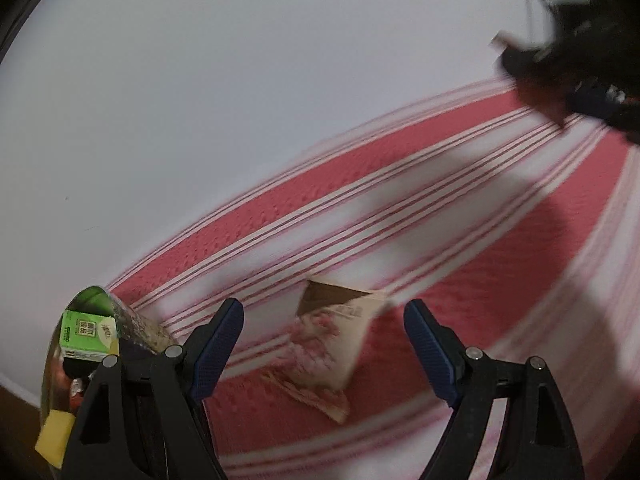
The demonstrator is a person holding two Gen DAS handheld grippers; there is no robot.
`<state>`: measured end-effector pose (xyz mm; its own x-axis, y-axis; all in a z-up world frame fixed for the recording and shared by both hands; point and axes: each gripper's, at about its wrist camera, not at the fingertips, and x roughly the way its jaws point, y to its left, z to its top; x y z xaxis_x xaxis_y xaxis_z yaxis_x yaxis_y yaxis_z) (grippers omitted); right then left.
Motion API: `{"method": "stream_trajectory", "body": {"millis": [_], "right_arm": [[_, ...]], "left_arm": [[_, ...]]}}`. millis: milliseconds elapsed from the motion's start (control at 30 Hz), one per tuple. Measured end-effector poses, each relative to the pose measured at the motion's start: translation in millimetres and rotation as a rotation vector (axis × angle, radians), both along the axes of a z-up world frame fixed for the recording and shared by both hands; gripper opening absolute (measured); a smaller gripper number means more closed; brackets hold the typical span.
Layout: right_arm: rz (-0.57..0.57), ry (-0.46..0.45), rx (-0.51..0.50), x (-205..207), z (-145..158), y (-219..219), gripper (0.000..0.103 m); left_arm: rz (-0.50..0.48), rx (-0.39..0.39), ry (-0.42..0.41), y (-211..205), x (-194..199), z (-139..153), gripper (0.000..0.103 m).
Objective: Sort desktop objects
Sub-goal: 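Grasp the red packet with the right tool while the left tool grasps the pink-flowered packet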
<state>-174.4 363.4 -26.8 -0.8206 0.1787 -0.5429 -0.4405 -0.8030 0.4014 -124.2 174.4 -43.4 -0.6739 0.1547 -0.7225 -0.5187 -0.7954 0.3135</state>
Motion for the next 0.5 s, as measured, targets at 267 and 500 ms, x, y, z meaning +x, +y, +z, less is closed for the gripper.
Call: {"method": "stream_trajectory", "body": {"millis": [267,500], "right_arm": [[0.005,0.004,0.034,1.8,6.3,0.6,0.050],[0.004,0.028,0.033,4.8,9.6,0.9,0.050]], "left_arm": [[0.042,0.202,-0.178,-14.3,-14.4,-11.6,0.058],[-0.013,0.241,-0.168,-7.3,9.0,-7.3,0.037]]}}
